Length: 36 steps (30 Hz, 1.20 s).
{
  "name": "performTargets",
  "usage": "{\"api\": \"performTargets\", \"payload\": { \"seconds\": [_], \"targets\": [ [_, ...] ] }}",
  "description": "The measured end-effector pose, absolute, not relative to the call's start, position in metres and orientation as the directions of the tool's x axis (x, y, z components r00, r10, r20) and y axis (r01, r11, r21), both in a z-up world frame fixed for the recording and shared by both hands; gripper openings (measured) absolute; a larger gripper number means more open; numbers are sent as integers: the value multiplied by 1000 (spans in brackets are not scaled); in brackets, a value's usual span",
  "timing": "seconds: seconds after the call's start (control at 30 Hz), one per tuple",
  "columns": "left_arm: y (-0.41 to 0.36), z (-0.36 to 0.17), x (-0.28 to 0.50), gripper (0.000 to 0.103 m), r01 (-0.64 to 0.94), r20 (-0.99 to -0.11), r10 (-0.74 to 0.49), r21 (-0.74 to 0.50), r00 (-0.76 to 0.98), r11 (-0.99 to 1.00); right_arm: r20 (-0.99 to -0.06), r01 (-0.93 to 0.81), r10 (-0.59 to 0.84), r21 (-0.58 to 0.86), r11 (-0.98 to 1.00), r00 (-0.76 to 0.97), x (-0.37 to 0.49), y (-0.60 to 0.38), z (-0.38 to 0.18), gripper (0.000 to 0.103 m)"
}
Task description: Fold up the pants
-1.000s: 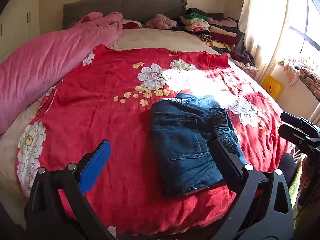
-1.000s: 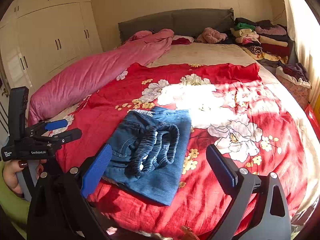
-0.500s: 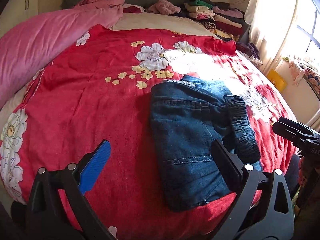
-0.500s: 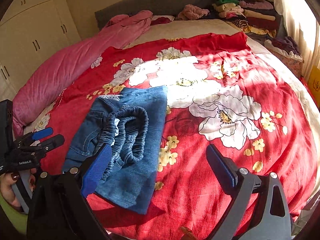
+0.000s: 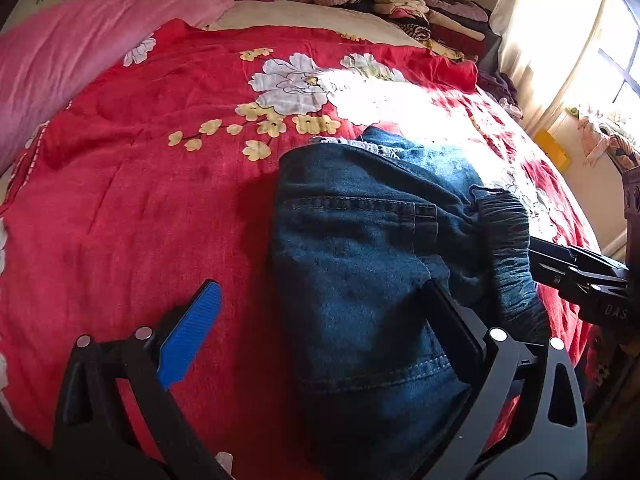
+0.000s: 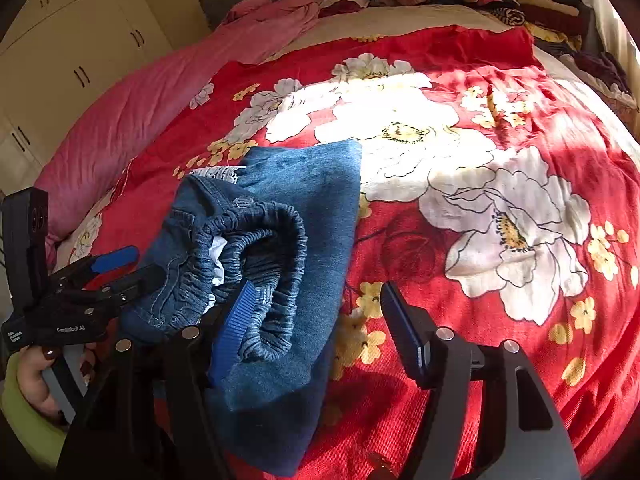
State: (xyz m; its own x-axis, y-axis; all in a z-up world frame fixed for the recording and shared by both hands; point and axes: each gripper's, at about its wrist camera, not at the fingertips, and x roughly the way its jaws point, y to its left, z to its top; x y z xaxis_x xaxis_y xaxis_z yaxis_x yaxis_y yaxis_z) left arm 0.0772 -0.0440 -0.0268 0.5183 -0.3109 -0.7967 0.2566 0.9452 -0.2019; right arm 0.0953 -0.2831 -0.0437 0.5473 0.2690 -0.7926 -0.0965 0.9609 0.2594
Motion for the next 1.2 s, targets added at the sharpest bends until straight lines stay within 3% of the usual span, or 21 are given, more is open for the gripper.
{"api": "performTargets", "payload": {
  "seconds": [0.1,0.23,0.4,0.43,0.5,0.57,0.83,1.2],
  "targets": [
    [-51,-33,83,92,267,-801,-325,-213,503,940,-800,-114,309,294,949,514,106,-282,-53,63],
    [-60,-35,84,76,292,-797,-341,-216,498,932,-795,-132,369,351,927,480,118,-285,-63,65],
    [-65,-38,89,70,293,-791,-371,-252,487,922,-781,-165,381,346,924,494,121,-281,-66,64],
    [-64,-39,90,70,287,-788,-379,-265,486,920,-778,-171,383,345,923,498,121,-280,-66,62],
    [-64,-40,90,64,287,-783,-384,-271,490,919,-760,-196,416,369,909,500,119,-278,-66,40],
    [-66,-37,86,56,297,-779,-378,-256,500,920,-755,-221,409,345,912,513,115,-270,-63,31],
    [-70,-22,75,29,322,-766,-365,-216,530,922,-721,-247,379,288,925,580,100,-260,-46,21],
    [-66,-5,73,27,319,-744,-382,-237,548,918,-686,-282,378,255,925,621,95,-249,-23,20]
  ]
}}
